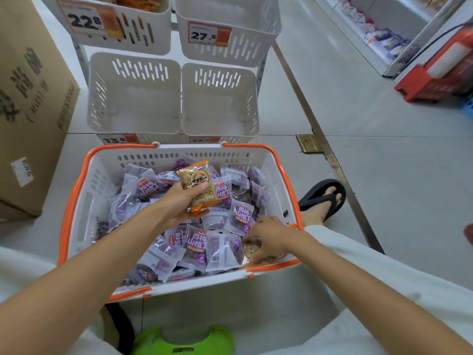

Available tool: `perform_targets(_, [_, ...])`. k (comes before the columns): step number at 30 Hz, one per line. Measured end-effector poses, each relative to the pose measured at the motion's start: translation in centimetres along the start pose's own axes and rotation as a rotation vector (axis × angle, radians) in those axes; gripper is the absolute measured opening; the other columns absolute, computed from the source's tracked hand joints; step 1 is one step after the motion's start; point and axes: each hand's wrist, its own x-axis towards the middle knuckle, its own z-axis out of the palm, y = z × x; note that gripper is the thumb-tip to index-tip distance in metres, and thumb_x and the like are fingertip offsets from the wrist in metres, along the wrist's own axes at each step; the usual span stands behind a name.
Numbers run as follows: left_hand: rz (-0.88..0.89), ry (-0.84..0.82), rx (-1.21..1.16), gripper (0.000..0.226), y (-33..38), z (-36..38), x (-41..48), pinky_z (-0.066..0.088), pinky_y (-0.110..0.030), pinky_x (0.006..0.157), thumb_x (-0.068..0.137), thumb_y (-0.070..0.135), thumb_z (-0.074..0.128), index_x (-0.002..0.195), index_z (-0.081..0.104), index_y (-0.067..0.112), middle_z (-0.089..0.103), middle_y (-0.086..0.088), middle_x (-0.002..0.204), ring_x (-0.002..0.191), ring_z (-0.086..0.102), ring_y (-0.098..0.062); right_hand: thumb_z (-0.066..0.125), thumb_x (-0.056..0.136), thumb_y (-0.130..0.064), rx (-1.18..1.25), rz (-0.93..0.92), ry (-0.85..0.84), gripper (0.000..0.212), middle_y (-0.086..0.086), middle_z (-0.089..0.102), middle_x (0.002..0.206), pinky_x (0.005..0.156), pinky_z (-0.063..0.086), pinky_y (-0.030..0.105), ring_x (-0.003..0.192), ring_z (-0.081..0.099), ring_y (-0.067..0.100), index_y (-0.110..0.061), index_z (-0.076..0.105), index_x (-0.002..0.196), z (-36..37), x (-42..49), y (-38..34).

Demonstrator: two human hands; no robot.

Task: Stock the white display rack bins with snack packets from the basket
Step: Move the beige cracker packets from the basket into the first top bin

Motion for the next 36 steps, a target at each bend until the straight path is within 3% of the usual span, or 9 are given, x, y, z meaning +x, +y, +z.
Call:
perform_targets(3, [0.011,0.002,0.047,0.035,-0.1,-0.1,-0.3,0.054,-0.052,0.093,0.093,0.019,0.066,0.125,0.052,0.019,0.07,-0.012,0.116,0.102,0.068,-0.029,0.076,0.075,-0.043,0.163,0.017,0.156,0.044,-0.003,0.065,0.105,0.088,0.036,0.033,0.1,0.05,0.019,-0.03,0.062,0.114,0.3,0.4,0.2])
perform_targets(6, [0.024,0.019,0.058,0.032,0.0,-0.4,-0.2,0.056,-0.049,0.089,0.094,0.018,0.066,0.123,0.053,0.02,0.07,-0.011,0.115,0.1,0.068,-0.027,0.078,0.078,-0.037,0.706,0.001,0.24,0.037,-0.008,0.066,0.105,0.089,0.052,0.032,0.097,0.063,0.012,-0.026,0.063,0.11,-1.6,-0.3,1.3])
perform_targets(11, [0.059,-0.054,0.057,0.042,0.8,1.0,-0.3,0.06,-0.042,0.074,0.093,0.007,0.065,0.13,0.048,0.016,0.068,-0.016,0.116,0.1,0.068,-0.03,0.065,0.093,-0.009,1.325,-0.038,0.511,0.016,0.004,0.07,0.101,0.079,0.054,0.021,0.088,0.068,0.013,-0.011,0.064,0.109,-8.4,-0.5,0.1])
perform_targets(15, [0.097,-0.075,0.019,0.088,1.1,2.3,0.2,0.06,-0.049,0.08,0.066,0.027,0.091,0.139,0.043,0.015,0.069,-0.02,0.116,0.101,0.07,-0.035,0.052,0.101,-0.015,1.193,-0.117,0.444,0.022,0.0,0.069,0.112,0.087,0.051,0.019,0.102,0.064,0.006,-0.01,0.069,0.115,-10.0,1.1,-3.5])
perform_targets(20, [0.076,0.087,-0.144,0.045,2.1,2.4,0.9,0.059,-0.039,0.061,0.092,0.022,0.069,0.132,0.048,0.015,0.07,-0.012,0.105,0.08,0.071,-0.024,0.038,0.105,-0.035,1.376,-0.101,0.442,0.036,-0.008,0.057,0.129,0.106,0.042,0.024,0.119,0.055,0.006,-0.018,0.059,0.13,-10.4,1.5,-4.6])
perform_targets(23, [0.101,0.153,-0.151,0.038,2.7,0.2,1.2,0.06,-0.035,0.058,0.095,0.019,0.065,0.129,0.05,0.015,0.069,-0.007,0.099,0.079,0.069,-0.019,0.058,0.097,-0.035,1.072,-0.03,0.484,0.034,-0.008,0.057,0.128,0.092,0.042,0.019,0.117,0.055,0.008,-0.023,0.06,0.129,-9.8,0.7,-2.9])
perform_targets(27, [0.113,0.149,-0.14,0.017,2.5,-1.9,1.0,0.061,-0.032,0.057,0.096,0.018,0.062,0.112,0.056,0.02,0.07,-0.004,0.095,0.077,0.07,-0.016,0.069,0.086,-0.049,0.781,0.004,0.111,0.056,-0.012,0.055,0.135,0.095,0.04,0.02,0.119,0.052,0.006,-0.026,0.056,0.135,-6.6,-0.3,-2.2])
perform_targets(33, [0.078,0.069,-0.089,0.021,1.6,-2.0,0.7,0.062,-0.038,0.066,0.097,0.021,0.061,0.117,0.06,0.014,0.074,-0.007,0.098,0.082,0.073,-0.019,0.074,0.083,-0.038,0.375,0.051,0.089,0.081,0.0,0.03,0.157,0.112,0.032,0.031,0.14,0.033,0.018,-0.027,0.033,0.152,-2.8,0.9,-2.0])
perform_targets(36, [0.074,0.046,-0.053,0.034,1.5,-2.1,0.3,0.062,-0.041,0.068,0.096,0.022,0.063,0.127,0.055,0.011,0.071,-0.011,0.106,0.092,0.071,-0.024,0.07,0.085,-0.026,0.229,0.005,0.152,0.056,0.004,0.053,0.136,0.1,0.045,0.038,0.123,0.05,0.024,-0.023,0.052,0.138,-2.0,1.9,-2.0])
